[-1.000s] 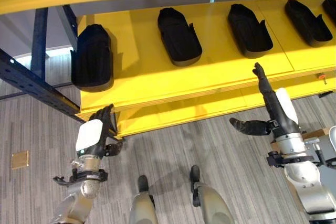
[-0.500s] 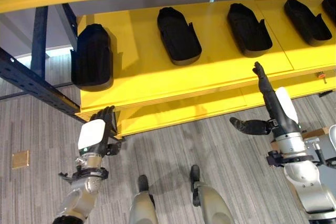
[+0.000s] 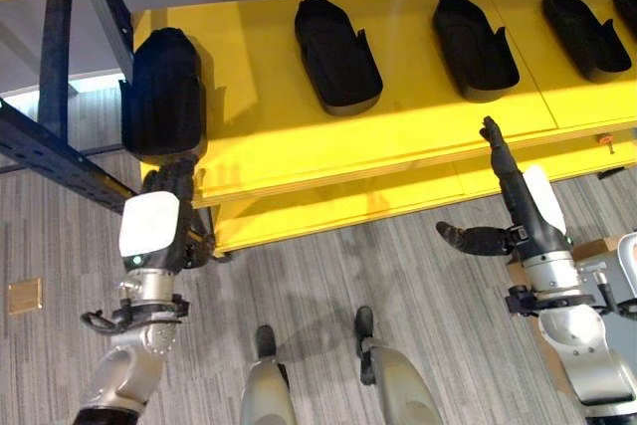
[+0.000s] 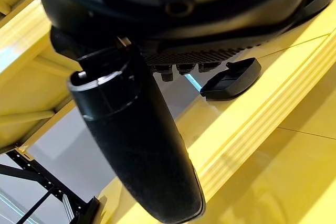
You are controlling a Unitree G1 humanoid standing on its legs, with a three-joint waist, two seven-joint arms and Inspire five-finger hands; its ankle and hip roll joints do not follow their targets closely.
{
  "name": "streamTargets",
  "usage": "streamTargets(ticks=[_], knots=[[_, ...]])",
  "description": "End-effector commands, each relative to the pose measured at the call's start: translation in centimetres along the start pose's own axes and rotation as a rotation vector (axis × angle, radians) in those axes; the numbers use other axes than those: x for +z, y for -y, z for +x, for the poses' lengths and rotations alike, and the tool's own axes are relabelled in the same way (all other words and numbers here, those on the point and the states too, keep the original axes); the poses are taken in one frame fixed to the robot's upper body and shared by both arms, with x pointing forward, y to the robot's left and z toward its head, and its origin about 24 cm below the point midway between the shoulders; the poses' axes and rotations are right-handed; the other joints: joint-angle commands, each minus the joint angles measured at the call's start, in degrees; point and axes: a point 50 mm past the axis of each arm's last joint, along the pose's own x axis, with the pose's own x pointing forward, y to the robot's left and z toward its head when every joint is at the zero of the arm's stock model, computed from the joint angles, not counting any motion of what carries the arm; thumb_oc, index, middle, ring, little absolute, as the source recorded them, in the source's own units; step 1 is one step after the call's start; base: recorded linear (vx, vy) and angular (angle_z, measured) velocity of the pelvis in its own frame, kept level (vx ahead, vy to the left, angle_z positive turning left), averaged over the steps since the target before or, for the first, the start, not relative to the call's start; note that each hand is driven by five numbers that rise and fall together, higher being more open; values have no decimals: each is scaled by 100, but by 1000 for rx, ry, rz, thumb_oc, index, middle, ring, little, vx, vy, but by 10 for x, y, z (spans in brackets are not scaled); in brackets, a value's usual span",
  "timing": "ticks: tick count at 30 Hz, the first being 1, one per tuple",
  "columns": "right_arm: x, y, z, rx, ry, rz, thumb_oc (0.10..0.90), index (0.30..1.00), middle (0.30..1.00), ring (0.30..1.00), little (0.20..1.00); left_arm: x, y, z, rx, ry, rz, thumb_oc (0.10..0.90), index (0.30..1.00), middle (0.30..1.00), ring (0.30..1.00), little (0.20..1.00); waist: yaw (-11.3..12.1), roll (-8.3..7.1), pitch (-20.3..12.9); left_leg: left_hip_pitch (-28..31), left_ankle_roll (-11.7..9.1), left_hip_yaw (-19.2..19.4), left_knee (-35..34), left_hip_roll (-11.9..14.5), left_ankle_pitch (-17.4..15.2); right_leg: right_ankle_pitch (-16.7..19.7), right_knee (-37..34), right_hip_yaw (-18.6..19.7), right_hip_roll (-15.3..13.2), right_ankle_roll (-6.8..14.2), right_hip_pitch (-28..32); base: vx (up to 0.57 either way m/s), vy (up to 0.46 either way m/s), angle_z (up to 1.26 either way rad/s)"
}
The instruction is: Move parts from the plastic box to the shelf.
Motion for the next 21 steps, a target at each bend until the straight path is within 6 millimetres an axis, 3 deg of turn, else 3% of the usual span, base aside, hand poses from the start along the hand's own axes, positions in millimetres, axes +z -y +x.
streamTargets(ticks=[1,21], knots=[[41,28,11,-142,239,-26,900,1000,1000,1000,1000,10,-38,15,168,157,78,900,1000,1000,1000,1000,0,-63,-446,-283,48,-162,205,99,196,-258,229,128,-269,368,189,0,0,0],[42,28,14,-147,240,-22,900,1000,1000,1000,1000,0,-27,20,106,121,127,900,1000,1000,1000,1000,-29,-52,-443,-345,58,-158,249,97,204,-256,279,134,-266,365,107,0,0,0]])
